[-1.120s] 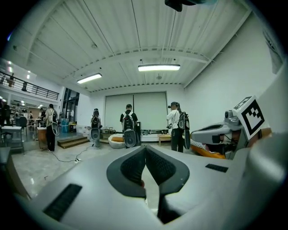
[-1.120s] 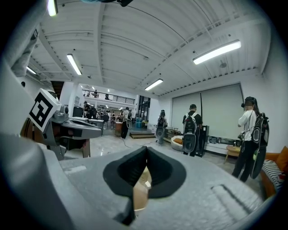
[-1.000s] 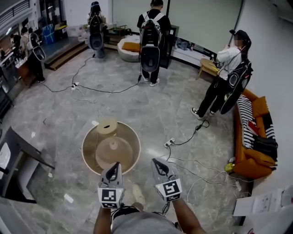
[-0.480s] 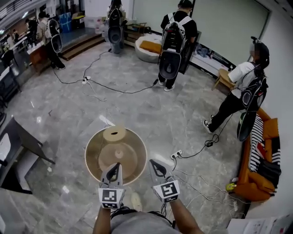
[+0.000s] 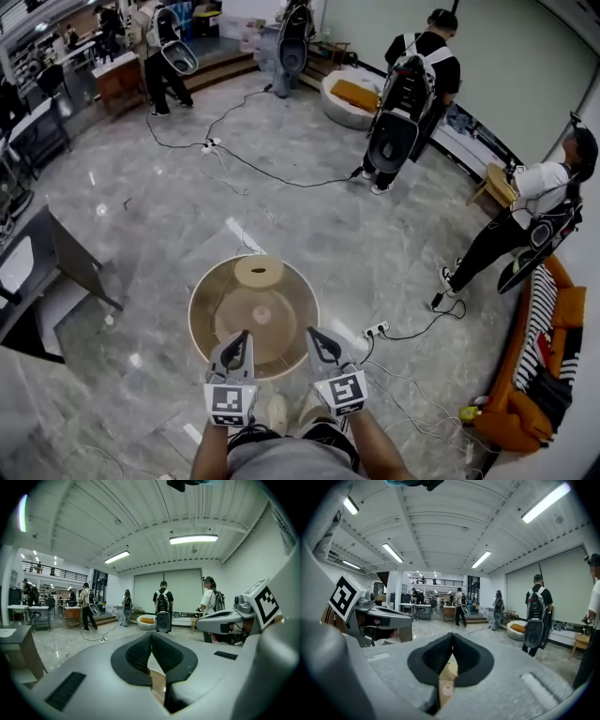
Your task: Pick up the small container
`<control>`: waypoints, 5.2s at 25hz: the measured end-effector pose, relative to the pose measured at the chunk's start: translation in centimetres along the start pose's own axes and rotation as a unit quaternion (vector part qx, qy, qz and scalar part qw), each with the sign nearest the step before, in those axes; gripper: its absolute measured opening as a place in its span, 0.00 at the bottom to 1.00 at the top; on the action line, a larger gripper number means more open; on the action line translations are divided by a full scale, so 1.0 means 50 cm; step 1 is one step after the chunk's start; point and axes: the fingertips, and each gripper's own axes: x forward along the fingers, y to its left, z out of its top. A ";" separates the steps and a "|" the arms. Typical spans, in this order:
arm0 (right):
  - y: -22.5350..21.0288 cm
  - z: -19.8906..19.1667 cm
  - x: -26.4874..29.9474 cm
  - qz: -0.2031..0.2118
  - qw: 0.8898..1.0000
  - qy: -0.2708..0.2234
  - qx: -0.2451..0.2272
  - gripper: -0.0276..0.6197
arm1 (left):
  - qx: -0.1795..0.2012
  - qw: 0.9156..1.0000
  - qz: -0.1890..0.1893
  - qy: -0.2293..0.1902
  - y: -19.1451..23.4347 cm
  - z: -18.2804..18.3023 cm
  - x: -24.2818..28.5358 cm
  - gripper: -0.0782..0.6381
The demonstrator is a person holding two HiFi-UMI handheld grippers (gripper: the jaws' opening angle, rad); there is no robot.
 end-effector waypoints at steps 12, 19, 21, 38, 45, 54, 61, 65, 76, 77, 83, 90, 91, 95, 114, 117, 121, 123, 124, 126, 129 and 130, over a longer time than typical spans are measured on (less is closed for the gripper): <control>-0.021 -0.025 0.186 0.112 0.994 -0.004 -0.018 0.04 | -0.017 0.994 0.100 0.030 0.090 -0.052 0.087 0.13; -0.053 -0.101 0.301 0.185 0.983 -0.002 -0.018 0.04 | -0.024 0.984 0.169 0.046 0.133 -0.120 0.161 0.13; -0.054 -0.137 0.334 0.199 0.980 0.005 -0.017 0.04 | -0.028 0.982 0.180 0.051 0.148 -0.147 0.177 0.13; 0.021 -0.488 0.565 0.268 0.960 0.085 -0.020 0.04 | -0.099 0.967 0.209 0.105 0.236 -0.499 0.313 0.13; 0.031 -0.620 0.623 0.277 0.955 0.101 -0.022 0.04 | -0.136 0.960 0.218 0.114 0.260 -0.622 0.349 0.13; 0.048 -0.792 0.666 0.285 0.950 0.124 -0.033 0.05 | -0.181 0.951 0.216 0.127 0.261 -0.778 0.391 0.13; 0.055 -0.876 0.690 0.289 0.949 0.121 -0.023 0.05 | -0.196 0.947 0.217 0.136 0.255 -0.873 0.403 0.13; 0.066 -0.917 0.703 0.297 0.947 0.122 -0.021 0.15 | -0.205 0.943 0.219 0.145 0.257 -0.922 0.404 0.13; 0.102 -0.986 0.734 0.315 0.941 0.122 -0.039 0.40 | -0.211 0.940 0.220 0.150 0.260 -0.980 0.412 0.13; 0.104 -0.992 0.735 0.316 0.940 0.124 -0.039 0.40 | -0.213 0.940 0.220 0.151 0.259 -0.984 0.414 0.13; 0.108 -1.009 0.754 0.314 0.940 0.125 -0.045 0.39 | -0.217 0.938 0.221 0.154 0.269 -1.002 0.425 0.13; 0.120 -1.029 0.752 0.310 0.940 0.132 -0.052 0.27 | -0.226 0.935 0.219 0.161 0.268 -1.022 0.428 0.13; 0.120 -1.030 0.752 0.309 0.940 0.133 -0.054 0.26 | -0.228 0.935 0.218 0.163 0.268 -1.025 0.427 0.13; 0.122 -1.022 0.759 0.301 0.946 0.111 -0.057 0.25 | -0.226 0.934 0.220 0.167 0.274 -1.037 0.424 0.13; 0.108 -0.964 0.728 0.287 0.948 0.117 -0.067 0.24 | -0.204 0.940 0.227 0.154 0.284 -0.965 0.385 0.13; 0.098 -0.924 0.722 0.283 0.950 0.116 -0.069 0.24 | -0.194 0.944 0.226 0.143 0.292 -0.914 0.386 0.13; 0.089 -0.858 0.715 0.278 0.953 0.103 -0.067 0.24 | -0.177 0.949 0.227 0.129 0.301 -0.844 0.379 0.13; 0.084 -0.817 0.709 0.277 0.954 0.094 -0.064 0.24 | -0.174 0.950 0.230 0.123 0.302 -0.806 0.371 0.13; 0.083 -0.794 0.704 0.277 0.955 0.090 -0.062 0.24 | -0.175 0.949 0.231 0.120 0.301 -0.786 0.365 0.13; 0.080 -0.749 0.693 0.277 0.955 0.085 -0.061 0.24 | -0.173 0.949 0.235 0.115 0.300 -0.744 0.351 0.13; 0.074 -0.683 0.673 0.276 0.956 0.078 -0.064 0.24 | -0.164 0.951 0.238 0.106 0.296 -0.679 0.332 0.13; 0.073 -0.660 0.665 0.276 0.956 0.078 -0.064 0.24 | -0.162 0.952 0.240 0.103 0.295 -0.656 0.324 0.13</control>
